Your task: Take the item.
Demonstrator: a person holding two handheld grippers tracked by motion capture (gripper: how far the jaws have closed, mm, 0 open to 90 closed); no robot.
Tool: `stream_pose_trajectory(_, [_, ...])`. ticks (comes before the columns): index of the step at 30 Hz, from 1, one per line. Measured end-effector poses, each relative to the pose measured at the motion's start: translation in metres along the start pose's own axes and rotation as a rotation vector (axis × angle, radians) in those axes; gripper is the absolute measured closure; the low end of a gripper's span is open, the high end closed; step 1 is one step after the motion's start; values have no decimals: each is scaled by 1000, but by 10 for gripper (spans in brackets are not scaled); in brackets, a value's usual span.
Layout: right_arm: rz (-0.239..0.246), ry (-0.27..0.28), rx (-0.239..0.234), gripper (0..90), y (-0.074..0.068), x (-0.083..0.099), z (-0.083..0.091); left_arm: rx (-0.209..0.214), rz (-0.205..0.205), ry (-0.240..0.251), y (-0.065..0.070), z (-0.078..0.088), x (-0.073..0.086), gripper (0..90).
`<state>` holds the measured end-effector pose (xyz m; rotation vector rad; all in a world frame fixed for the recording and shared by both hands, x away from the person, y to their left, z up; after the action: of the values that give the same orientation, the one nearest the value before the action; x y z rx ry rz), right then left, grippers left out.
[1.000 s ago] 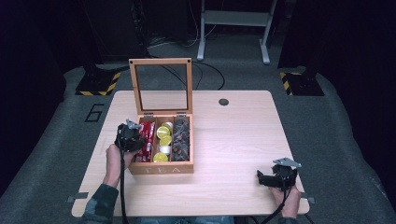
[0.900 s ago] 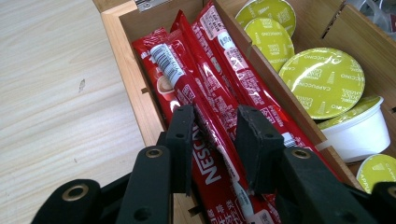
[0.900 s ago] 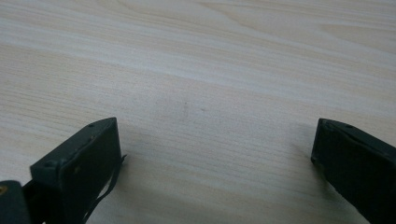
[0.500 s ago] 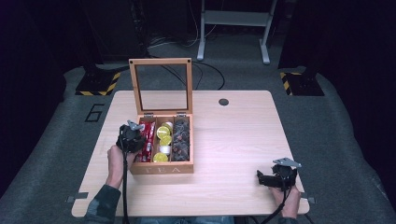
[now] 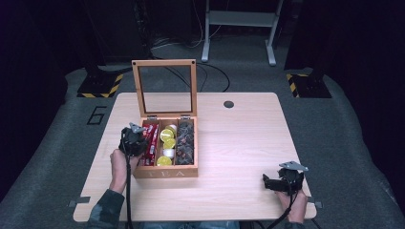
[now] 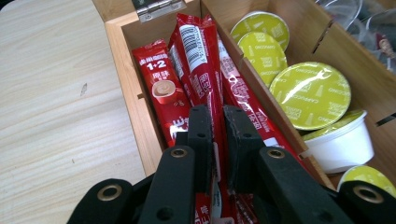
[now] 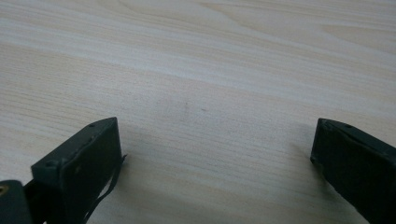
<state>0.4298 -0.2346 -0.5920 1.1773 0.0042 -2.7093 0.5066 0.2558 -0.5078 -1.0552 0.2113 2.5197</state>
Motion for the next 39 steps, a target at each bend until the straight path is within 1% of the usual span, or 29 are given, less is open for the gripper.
stream_pose_trajectory(2, [0,0,0,12,0,0,0,0,-5,1,0,1,0,814])
stream_pose_trajectory(3, [-3,-1,0,12,0,0,0,2,0,13,0,4,-2,814])
stream_pose_trajectory(5, [-3,-1,0,12,0,0,0,-4,-6,21,0,7,-4,814])
stream_pose_trajectory(6, [0,0,0,12,0,0,0,-3,-9,30,0,9,-6,814])
stream_pose_trajectory(8, [0,0,0,12,0,0,0,1,-8,32,0,10,-7,814])
stream_pose_trajectory(9, [0,0,0,12,0,0,0,1,-13,44,0,14,-10,814])
stream_pose_trajectory(12, [-2,-1,0,12,0,0,0,16,0,58,-1,18,-14,814])
stream_pose_trajectory(16, [1,1,0,14,0,0,0,27,7,83,-2,25,-21,814])
stream_pose_trajectory(17, [1,0,-1,14,0,0,0,22,1,88,-3,26,-22,814])
stream_pose_trajectory(18, [-2,-1,0,14,0,0,0,31,-1,89,-2,28,-24,814])
stream_pose_trajectory(20, [0,0,0,14,0,0,0,30,-5,102,-1,32,-28,814])
stream_pose_trajectory(24, [-2,-1,0,14,0,0,0,44,-17,116,2,39,-37,814])
stream_pose_trajectory(27, [-2,-1,0,14,0,0,0,48,-23,128,4,41,-42,814])
stream_pose_trajectory(29, [-2,-1,0,14,0,0,0,52,-27,125,5,42,-44,814])
stream_pose_trajectory(32, [1,1,-1,14,0,0,0,54,-28,134,6,42,-47,814])
stream_pose_trajectory(33, [-2,0,-1,14,0,0,0,62,-31,134,7,43,-48,814])
stream_pose_trajectory(34, [0,0,-1,14,0,0,0,59,-37,134,9,43,-50,814])
stream_pose_trajectory(39, [-2,-1,0,14,0,0,0,72,-46,141,14,44,-54,814])
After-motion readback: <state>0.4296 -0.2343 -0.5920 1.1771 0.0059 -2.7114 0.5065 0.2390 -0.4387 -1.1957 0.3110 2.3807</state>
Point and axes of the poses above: each handheld gripper's, and its own axes: z roughly backward along the jaws, x roughly out of its underside, y roughly to its right, the point moved 9 cm from there along -z, roughly forward along the jaws, and after that the axes turned 6 degrees about x, right-handed, at the moved point
